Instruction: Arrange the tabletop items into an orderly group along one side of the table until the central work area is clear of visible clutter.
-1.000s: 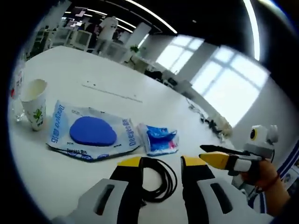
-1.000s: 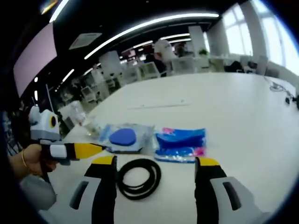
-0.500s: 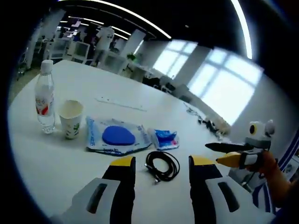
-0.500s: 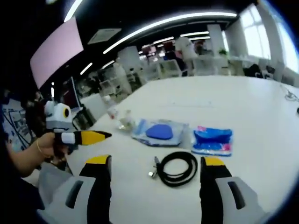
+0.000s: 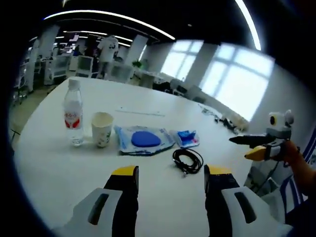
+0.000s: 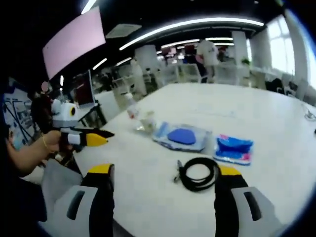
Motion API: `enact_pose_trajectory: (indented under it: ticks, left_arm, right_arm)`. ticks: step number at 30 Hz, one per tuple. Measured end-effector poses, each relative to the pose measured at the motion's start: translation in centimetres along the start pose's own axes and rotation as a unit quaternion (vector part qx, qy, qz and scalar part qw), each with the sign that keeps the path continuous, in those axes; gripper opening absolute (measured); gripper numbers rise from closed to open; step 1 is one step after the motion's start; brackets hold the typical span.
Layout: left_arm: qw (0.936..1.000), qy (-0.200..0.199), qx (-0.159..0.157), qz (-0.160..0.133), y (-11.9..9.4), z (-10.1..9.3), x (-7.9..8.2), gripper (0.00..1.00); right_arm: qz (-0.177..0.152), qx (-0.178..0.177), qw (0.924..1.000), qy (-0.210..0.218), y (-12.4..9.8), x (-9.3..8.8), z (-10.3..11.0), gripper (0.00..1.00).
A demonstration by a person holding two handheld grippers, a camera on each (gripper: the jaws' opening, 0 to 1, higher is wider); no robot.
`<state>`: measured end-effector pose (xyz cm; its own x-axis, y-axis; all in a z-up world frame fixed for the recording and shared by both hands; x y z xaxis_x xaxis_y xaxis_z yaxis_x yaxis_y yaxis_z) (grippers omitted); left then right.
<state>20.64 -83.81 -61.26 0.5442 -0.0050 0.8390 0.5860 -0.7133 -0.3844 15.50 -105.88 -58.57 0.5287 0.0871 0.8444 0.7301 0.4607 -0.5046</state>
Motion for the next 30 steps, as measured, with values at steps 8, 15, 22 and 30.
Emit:
enact_pose_trajectory:
  ticks: [8, 15, 22, 30]
  left_arm:
    - [0.9984, 0.052, 0.018, 0.014, -2.7, 1.0, -0.5, 0.59]
    - [0.9972, 0.062, 0.036, 0.02, -5.1, 2.3, -0.9, 0.63]
    - [0.9959, 0.071, 0.054, 0.016, -6.9, 2.6, -1.1, 0.7]
    - [0.9935, 0.089, 0.067, 0.028, -7.6, 2.9, -2.4, 0.83]
  right_arm:
    - [0.01, -0.008, 0.9995, -0.027, -0.7, -0.6, 0.8, 0.91]
    - [0.012, -0.011, 0.9996, -0.021, -1.4, -1.4, 0.9, 0.94]
    - [0.016, -0.02, 0.9996, -0.015, -2.3, -2.5, 0.6, 0.99]
    - [0.028, -0.034, 0.999, -0.003, -3.3, -4.3, -0.1, 1.0]
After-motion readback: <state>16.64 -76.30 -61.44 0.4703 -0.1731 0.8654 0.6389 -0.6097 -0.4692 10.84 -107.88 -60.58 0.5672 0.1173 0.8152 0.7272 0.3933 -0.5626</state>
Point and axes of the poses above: the point that each gripper's makers call its tool centre point, and the gripper's own axes: y roughly forward along the fingers, z roughly to its left, x roughly out of its top, the point moved 4 cm from there along -y, roughly backward along the fingers, and after that the axes turned 1 degree about -x, right-handed, at the moved point
